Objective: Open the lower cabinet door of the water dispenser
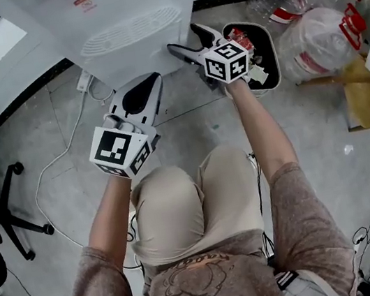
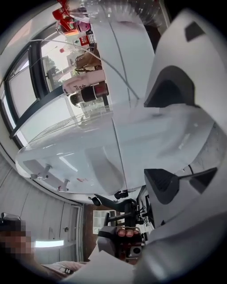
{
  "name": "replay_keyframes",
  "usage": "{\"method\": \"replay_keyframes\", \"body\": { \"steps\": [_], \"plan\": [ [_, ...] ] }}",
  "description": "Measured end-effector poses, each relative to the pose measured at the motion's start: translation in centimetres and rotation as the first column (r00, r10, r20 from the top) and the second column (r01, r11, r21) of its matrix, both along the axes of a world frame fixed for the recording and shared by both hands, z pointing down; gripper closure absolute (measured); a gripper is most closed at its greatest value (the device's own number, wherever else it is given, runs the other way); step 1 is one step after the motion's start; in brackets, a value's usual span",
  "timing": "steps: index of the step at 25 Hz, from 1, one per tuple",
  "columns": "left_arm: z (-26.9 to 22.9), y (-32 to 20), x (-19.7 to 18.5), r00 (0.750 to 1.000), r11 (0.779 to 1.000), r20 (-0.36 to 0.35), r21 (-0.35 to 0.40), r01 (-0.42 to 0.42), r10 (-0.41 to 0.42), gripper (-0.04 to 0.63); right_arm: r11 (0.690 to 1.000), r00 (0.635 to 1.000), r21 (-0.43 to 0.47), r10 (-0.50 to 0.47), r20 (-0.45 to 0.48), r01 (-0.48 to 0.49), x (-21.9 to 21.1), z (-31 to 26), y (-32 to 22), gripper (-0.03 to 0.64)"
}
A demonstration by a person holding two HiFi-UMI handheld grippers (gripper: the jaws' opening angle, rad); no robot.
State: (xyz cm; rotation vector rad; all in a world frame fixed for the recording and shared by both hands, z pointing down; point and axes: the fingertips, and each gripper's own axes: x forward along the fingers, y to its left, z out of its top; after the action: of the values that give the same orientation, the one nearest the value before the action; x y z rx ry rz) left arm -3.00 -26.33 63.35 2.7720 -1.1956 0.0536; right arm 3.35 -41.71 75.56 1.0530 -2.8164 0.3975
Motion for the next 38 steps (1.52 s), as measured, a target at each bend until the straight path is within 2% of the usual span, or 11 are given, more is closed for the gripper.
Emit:
{"method": "replay_keyframes", "body": {
  "steps": [3, 8, 13, 38],
  "plan": [
    [0.2, -0.1, -0.1, 1.0, 1.0, 0.002, -0.001, -0.004, 0.004, 0.578, 1.0, 1.0, -0.002, -0.019, -0.012, 0.019, -0.4, 0.3, -0.6, 0.213],
    [0.5, -0.4, -0.3, 1.0, 1.0, 0.004, -0.018, -0.012, 0.012, 0.578, 0.999, 0.994, 0.014, -0.033, -0.103, 0.035, -1.0, 0.9, -1.7, 0.264],
    [0.6, -0.6, -0.4, 1.0, 1.0, -0.003, -0.023, -0.01, 0.01, 0.578, 0.999, 0.994, 0.007, -0.044, -0.097, 0.045, -0.9, 1.0, -1.8, 0.259],
    [0.2, 0.7, 0.0, 0.999, 0.999, -0.026, -0.029, -0.025, 0.024, 0.578, 0.999, 0.995, -0.028, 0.038, -0.09, -0.041, -0.2, 0.9, 0.9, 0.287]
  ]
}}
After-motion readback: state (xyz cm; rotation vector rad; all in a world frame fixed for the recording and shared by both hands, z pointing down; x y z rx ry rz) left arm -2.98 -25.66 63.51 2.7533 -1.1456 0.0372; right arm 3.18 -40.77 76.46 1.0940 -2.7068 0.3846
